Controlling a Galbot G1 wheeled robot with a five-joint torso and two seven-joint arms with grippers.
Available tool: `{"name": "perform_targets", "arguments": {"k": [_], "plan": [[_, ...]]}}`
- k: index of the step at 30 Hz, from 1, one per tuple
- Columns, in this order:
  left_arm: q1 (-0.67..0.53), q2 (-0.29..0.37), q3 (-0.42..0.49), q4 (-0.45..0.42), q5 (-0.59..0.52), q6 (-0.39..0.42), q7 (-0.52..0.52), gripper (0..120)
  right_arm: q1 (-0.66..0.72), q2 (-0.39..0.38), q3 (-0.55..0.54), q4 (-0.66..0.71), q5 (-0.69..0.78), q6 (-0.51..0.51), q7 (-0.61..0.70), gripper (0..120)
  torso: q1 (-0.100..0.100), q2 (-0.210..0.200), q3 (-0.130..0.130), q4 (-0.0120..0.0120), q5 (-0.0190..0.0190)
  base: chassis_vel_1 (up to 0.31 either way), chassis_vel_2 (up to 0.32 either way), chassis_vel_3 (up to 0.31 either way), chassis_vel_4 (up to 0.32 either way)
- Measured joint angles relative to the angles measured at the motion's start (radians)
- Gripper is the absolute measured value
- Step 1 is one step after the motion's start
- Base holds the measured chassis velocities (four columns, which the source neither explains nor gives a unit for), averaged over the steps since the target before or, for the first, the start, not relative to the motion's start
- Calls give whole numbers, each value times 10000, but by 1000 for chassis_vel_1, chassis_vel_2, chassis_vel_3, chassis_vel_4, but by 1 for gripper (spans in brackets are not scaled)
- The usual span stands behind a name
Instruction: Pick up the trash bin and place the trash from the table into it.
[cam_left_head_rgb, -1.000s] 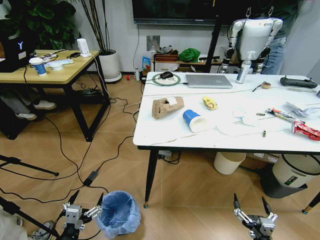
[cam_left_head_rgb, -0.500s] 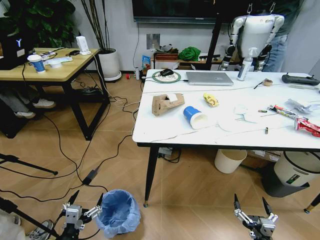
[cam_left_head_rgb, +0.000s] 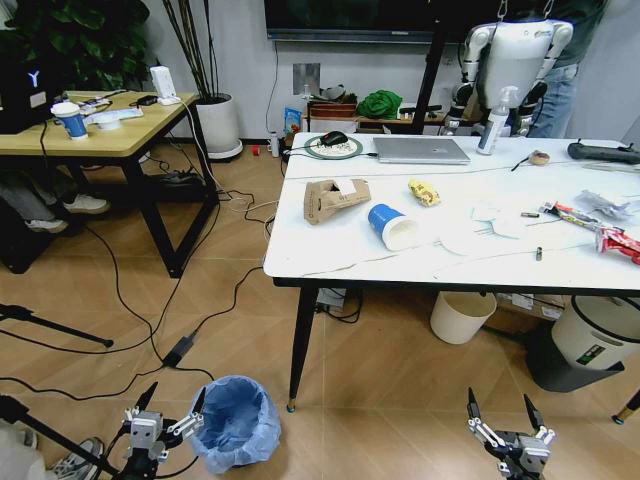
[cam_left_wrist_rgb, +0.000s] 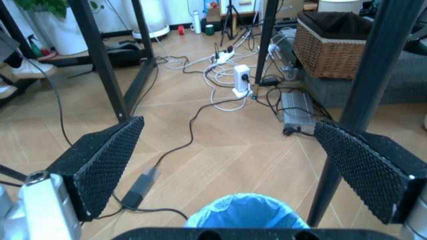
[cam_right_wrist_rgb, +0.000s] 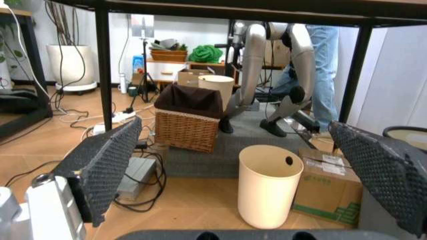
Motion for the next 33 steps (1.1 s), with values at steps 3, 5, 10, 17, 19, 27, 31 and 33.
{"name": "perform_targets", "arguments": {"k": [3, 5, 10, 17, 19, 27, 31, 33], "plan": [[-4, -4, 6, 44, 10, 0, 5, 100, 0, 10, -1, 1, -5, 0, -2, 100, -74, -176, -101, 0, -1, 0, 0, 0, 0], [-6, -4, 9, 63, 13, -1, 7, 100, 1, 14, -2, -5, -7, 0, -3, 100, -100, -243, -143, 0, 0, 0, 0, 0, 0], [-1, -7, 19, 101, 15, -4, 13, 100, 4, 19, -2, -44, -11, 11, -6, 100, -203, -487, -285, 0, 0, 0, 0, 0, 0], [6, -10, 1, 103, 15, -6, 15, 100, 23, 6, -2, -50, -10, 12, -10, 100, -319, -767, -446, 0, -1, 0, 0, 0, 0], [6, -16, 0, 103, 18, -6, 16, 100, 26, 1, -1, -50, -8, 13, -9, 100, -342, -821, -480, 0, 0, 0, 0, 0, 0], [10, -53, 32, 129, 44, -6, 21, 100, 18, -12, 1, -51, -1, 13, -10, 100, -477, -1172, -698, 0, 0, 0, 0, 0, 0], [8, -60, 38, 137, 49, -6, 25, 100, 11, -44, 27, -51, 12, 14, -10, 100, -549, -1361, -811, 0, -1, 0, 0, 0, 0], [8, -58, 38, 139, 49, -6, 26, 100, 10, -48, 32, -51, 19, 13, -10, 100, -568, -1416, -847, 0, 0, 0, 0, 0, 0]]}}
